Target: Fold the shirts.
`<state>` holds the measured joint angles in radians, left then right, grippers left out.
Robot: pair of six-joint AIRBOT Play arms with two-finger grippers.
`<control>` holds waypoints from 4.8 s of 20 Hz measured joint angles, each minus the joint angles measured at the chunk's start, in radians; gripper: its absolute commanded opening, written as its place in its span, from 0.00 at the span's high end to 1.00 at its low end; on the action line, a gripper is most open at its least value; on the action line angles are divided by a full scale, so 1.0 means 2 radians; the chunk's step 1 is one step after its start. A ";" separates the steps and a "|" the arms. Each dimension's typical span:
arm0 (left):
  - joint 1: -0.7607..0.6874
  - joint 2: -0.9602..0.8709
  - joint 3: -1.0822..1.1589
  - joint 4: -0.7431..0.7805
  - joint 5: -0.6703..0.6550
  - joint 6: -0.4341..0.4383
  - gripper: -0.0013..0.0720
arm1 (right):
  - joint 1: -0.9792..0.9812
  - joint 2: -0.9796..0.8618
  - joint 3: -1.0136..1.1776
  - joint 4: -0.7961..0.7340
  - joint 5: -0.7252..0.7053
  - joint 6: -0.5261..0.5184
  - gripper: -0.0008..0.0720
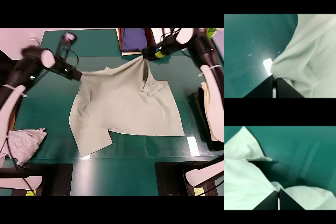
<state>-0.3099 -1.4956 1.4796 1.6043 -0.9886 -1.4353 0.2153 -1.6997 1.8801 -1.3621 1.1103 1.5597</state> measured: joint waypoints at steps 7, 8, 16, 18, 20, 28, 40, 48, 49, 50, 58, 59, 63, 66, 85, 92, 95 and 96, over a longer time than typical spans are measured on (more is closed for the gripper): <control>0.011 -0.039 0.026 0.006 -0.037 -0.011 0.28 | -0.012 -0.030 0.030 0.014 0.016 0.000 0.42; 0.019 -0.034 0.033 0.006 -0.055 -0.015 0.28 | -0.016 -0.027 0.036 0.014 0.030 -0.001 0.42; 0.074 0.112 -0.105 -0.024 -0.137 -0.042 0.28 | -0.097 0.129 -0.148 0.011 0.113 -0.033 0.42; 0.076 0.151 -0.163 -0.040 -0.134 -0.048 0.28 | -0.132 0.183 -0.242 0.012 0.120 -0.035 0.40; 0.078 0.178 -0.210 -0.053 -0.130 -0.055 0.28 | -0.175 0.232 -0.336 0.011 0.123 -0.037 0.16; 0.080 0.207 -0.272 -0.102 -0.099 -0.064 0.28 | -0.314 0.338 -0.590 0.012 0.113 -0.038 0.17; 0.080 0.209 -0.280 -0.117 -0.089 -0.064 0.27 | -0.246 0.323 -0.629 -0.009 0.062 -0.020 0.96; 0.080 0.189 -0.361 -0.154 -0.031 -0.047 0.27 | -0.232 0.356 -0.629 -0.033 0.060 -0.016 0.96; 0.079 0.182 -0.366 -0.169 -0.022 -0.041 0.27 | -0.231 0.357 -0.629 -0.034 0.060 -0.016 0.96; 0.079 0.174 -0.370 -0.186 -0.016 -0.034 0.27 | -0.231 0.358 -0.629 -0.034 0.060 -0.016 0.96; 0.078 0.146 -0.378 -0.240 -0.006 -0.008 0.95 | -0.231 0.359 -0.627 -0.036 0.060 -0.015 0.97; 0.078 0.146 -0.373 -0.237 -0.011 -0.006 0.95 | -0.231 0.360 -0.622 -0.036 0.060 -0.015 0.97; 0.078 0.188 -0.311 -0.229 -0.019 -0.003 0.95 | -0.230 0.374 -0.566 -0.021 0.070 -0.016 0.97; 0.079 0.253 -0.210 -0.198 -0.038 -0.007 0.95 | -0.230 0.409 -0.476 0.006 0.075 -0.021 0.97; 0.078 0.371 0.257 -0.112 -0.038 -0.025 0.95 | -0.231 0.427 0.088 -0.005 0.172 -0.028 0.97; 0.079 0.217 0.111 -0.104 -0.111 -0.028 0.95 | -0.219 0.319 -0.075 0.006 0.185 -0.025 0.97; 0.079 0.127 0.049 -0.099 -0.087 -0.028 0.95 | -0.194 0.244 -0.151 0.010 0.149 -0.032 0.97; 0.079 0.096 0.039 -0.099 -0.072 -0.028 0.95 | -0.186 0.214 -0.167 0.010 0.131 -0.034 0.97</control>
<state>-0.1520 -1.3033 1.5566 1.4059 -1.1328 -1.4914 -0.1570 -1.2709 1.5452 -1.3426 1.3716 1.4914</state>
